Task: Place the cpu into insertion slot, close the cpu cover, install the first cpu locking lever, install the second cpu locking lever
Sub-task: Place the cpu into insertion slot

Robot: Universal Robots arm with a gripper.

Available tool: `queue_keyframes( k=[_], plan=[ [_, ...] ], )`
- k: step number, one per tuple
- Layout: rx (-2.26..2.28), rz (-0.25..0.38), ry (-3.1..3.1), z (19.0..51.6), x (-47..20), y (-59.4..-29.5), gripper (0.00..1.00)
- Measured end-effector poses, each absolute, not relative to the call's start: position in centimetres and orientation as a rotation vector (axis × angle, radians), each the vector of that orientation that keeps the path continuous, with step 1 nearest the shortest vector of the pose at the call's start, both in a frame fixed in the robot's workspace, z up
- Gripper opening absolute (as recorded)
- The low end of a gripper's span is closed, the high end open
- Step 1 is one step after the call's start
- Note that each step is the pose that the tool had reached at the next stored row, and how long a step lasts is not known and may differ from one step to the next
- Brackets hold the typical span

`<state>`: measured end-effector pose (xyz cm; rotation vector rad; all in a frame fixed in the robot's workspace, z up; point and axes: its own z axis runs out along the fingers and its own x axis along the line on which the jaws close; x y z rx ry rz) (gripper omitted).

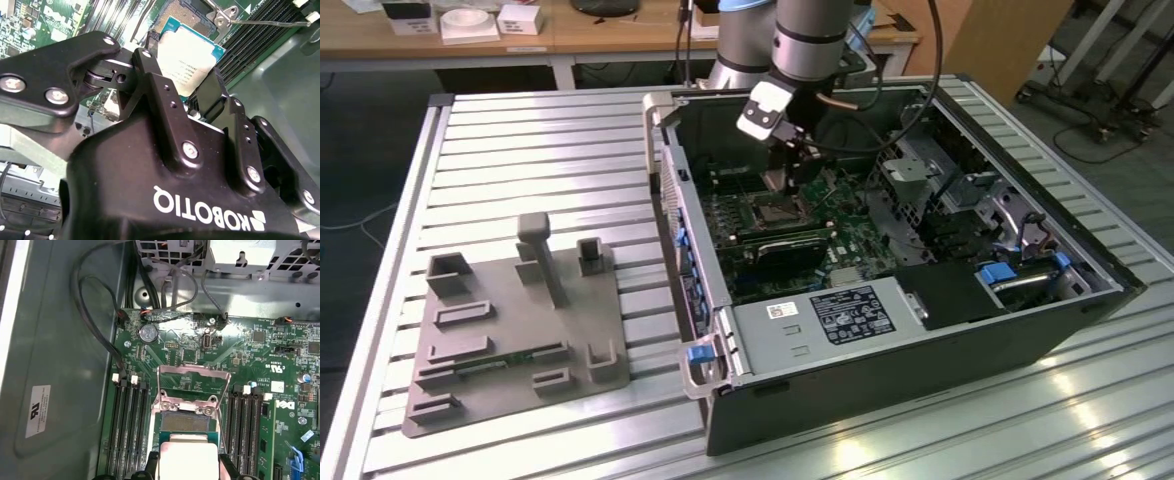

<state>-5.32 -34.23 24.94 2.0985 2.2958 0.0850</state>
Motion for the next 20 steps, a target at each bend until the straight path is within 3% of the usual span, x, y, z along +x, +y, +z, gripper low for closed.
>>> queue_keyframes(
  k=[20],
  plan=[
    [2.101,0.079,2.299,24.54,-5.32,-34.23,0.54]
  ],
)
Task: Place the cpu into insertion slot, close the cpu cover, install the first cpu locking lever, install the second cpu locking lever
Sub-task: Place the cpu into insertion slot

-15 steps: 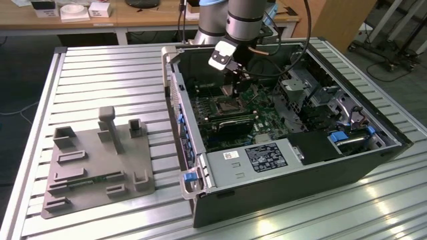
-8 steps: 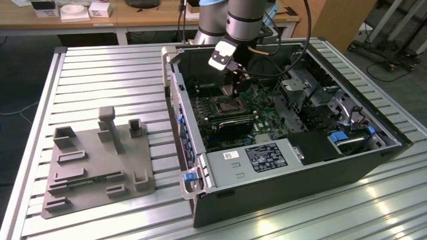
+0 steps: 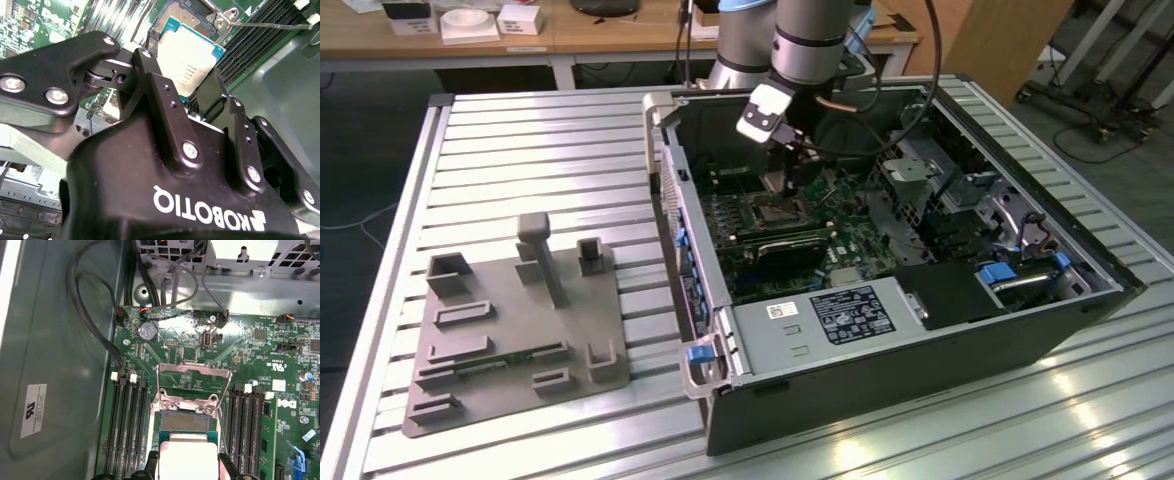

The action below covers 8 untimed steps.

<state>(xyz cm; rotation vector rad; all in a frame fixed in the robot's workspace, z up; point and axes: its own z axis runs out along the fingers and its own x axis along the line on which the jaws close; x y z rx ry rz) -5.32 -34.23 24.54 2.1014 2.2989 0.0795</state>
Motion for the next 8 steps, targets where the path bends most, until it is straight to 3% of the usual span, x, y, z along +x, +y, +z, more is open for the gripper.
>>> queue_keyframes(
  k=[8],
  plan=[
    [2.117,0.051,2.313,23.84,-5.32,-34.15,0.54]
  ],
)
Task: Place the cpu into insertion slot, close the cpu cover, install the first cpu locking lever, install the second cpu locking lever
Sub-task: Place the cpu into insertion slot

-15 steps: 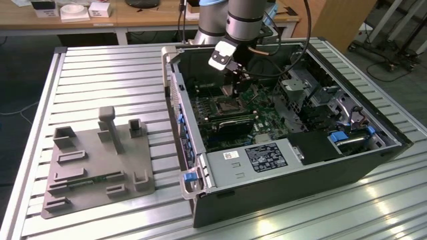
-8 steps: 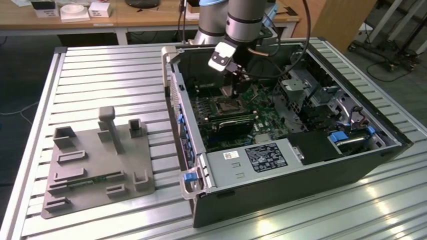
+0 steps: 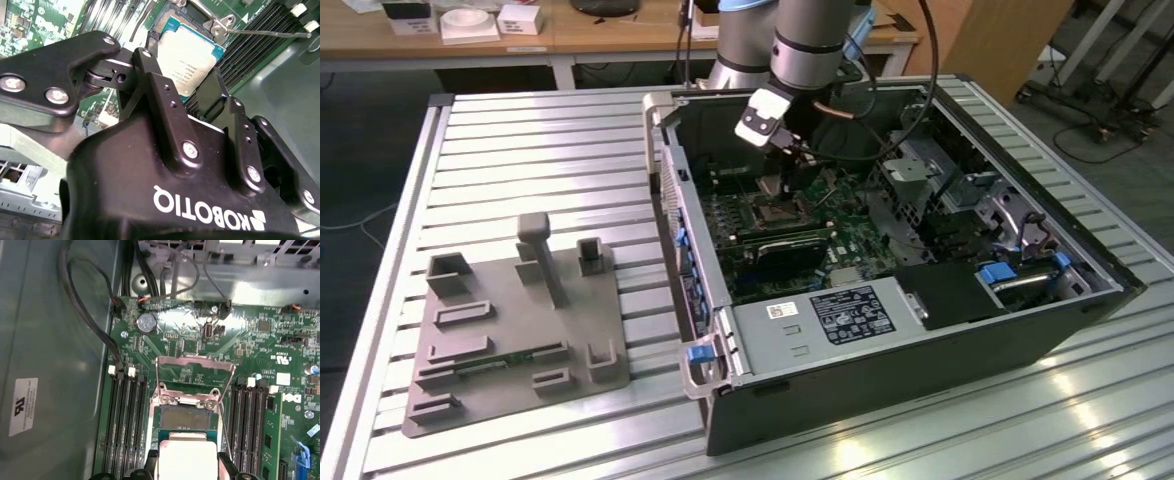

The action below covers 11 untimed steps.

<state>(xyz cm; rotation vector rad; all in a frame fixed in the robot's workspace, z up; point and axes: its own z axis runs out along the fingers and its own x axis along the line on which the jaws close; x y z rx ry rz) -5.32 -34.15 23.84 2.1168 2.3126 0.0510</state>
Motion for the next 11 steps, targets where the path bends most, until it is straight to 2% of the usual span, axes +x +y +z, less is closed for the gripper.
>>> queue_keyframes(
  k=[11],
  plan=[
    [2.131,0.023,2.326,23.04,-5.32,-33.94,0.54]
  ],
)
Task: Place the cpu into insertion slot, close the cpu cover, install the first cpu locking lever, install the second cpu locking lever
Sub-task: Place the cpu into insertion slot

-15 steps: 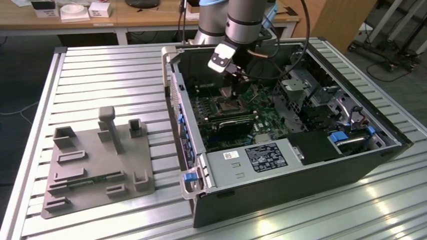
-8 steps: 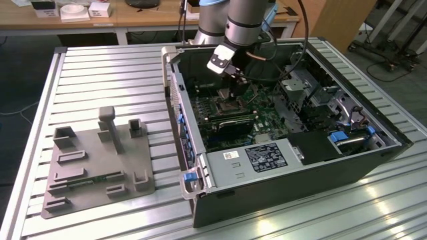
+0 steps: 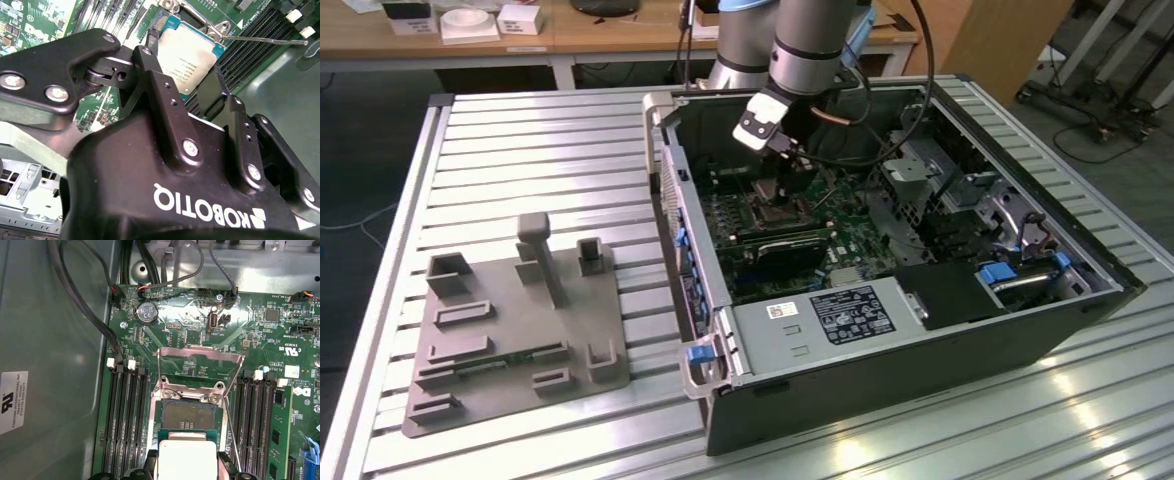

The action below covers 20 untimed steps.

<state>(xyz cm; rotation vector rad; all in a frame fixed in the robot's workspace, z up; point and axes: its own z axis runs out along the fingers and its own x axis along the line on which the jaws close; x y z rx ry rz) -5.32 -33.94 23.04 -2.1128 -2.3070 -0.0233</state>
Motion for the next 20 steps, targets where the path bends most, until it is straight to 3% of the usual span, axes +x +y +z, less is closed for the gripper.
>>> queue_keyframes(
  k=[20],
  plan=[
    [-2.131,-0.023,-2.29,22.74,-5.09,-33.84,0.54]
  ],
)
